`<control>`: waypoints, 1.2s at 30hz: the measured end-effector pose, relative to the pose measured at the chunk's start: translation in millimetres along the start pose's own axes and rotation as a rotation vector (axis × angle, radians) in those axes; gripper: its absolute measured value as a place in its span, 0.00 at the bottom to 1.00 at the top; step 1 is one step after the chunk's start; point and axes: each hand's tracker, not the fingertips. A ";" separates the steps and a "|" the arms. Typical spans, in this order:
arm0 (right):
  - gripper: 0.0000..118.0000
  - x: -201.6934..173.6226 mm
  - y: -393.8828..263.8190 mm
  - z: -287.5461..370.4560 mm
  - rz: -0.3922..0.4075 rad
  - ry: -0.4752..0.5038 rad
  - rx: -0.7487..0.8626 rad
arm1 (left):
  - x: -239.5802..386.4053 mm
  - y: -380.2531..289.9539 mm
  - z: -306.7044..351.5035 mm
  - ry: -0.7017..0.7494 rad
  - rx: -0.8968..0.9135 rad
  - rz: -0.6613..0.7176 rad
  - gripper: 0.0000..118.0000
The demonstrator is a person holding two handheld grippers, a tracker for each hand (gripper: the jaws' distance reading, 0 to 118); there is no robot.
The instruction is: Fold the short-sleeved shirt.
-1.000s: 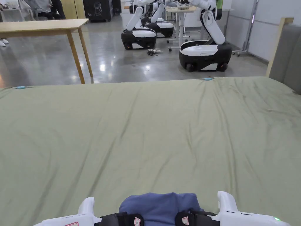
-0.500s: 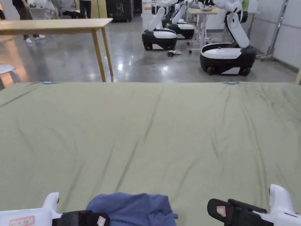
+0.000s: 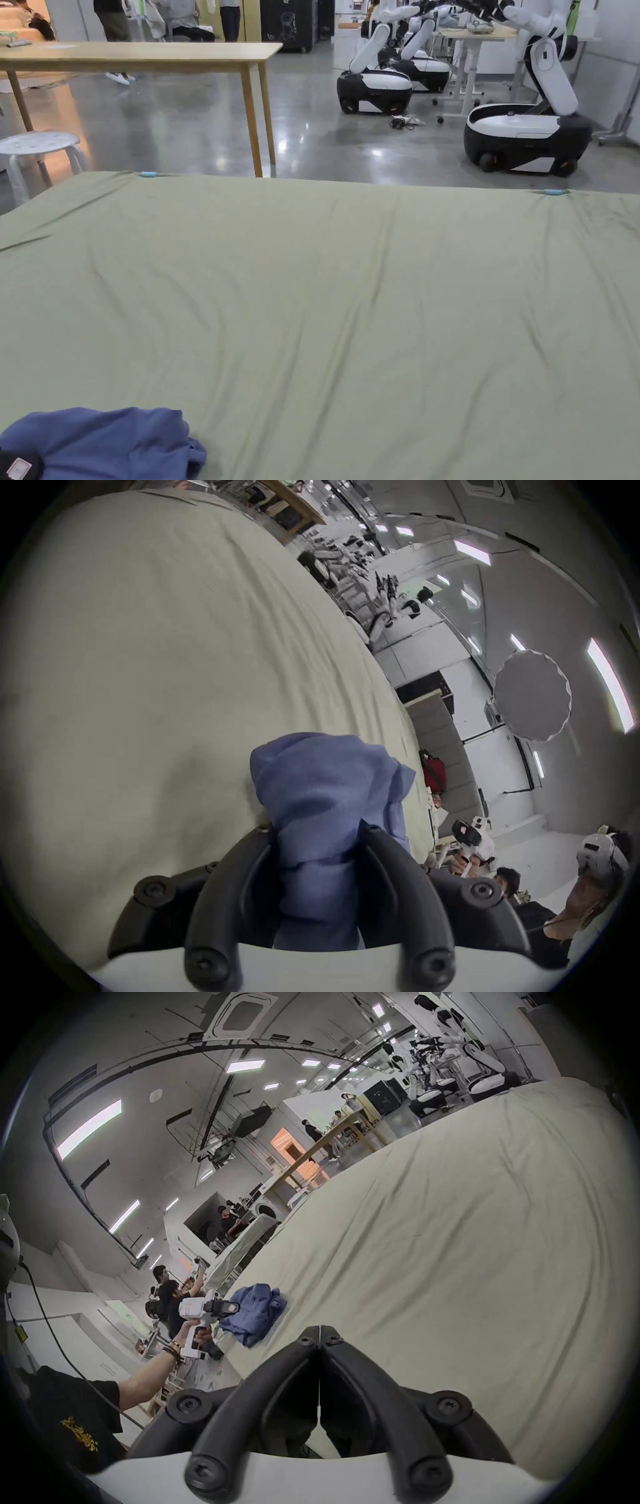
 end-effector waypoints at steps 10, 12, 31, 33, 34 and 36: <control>0.00 -10.6 8.3 -0.7 0.036 -0.012 -0.013 | 28.0 -10.5 1.4 0.095 0.076 -0.040 1.00; 0.00 -12.8 10.1 3.7 0.050 -0.004 -0.009 | 39.2 -7.9 19.2 0.085 0.121 -0.033 1.00; 0.00 -16.0 20.7 53.9 0.396 -0.428 0.150 | 301.5 -146.6 -172.9 0.451 0.669 -0.689 0.00; 0.00 -15.2 28.5 55.5 0.425 -0.449 0.157 | 322.2 -141.3 -201.6 0.347 0.621 -0.697 0.00; 0.00 -16.2 35.4 57.0 0.447 -0.472 0.174 | 337.1 -134.2 -213.0 0.327 0.576 -0.701 0.00; 0.00 -20.3 55.5 60.6 0.507 -0.503 0.208 | 364.3 -122.9 -228.2 0.331 0.623 -0.770 0.00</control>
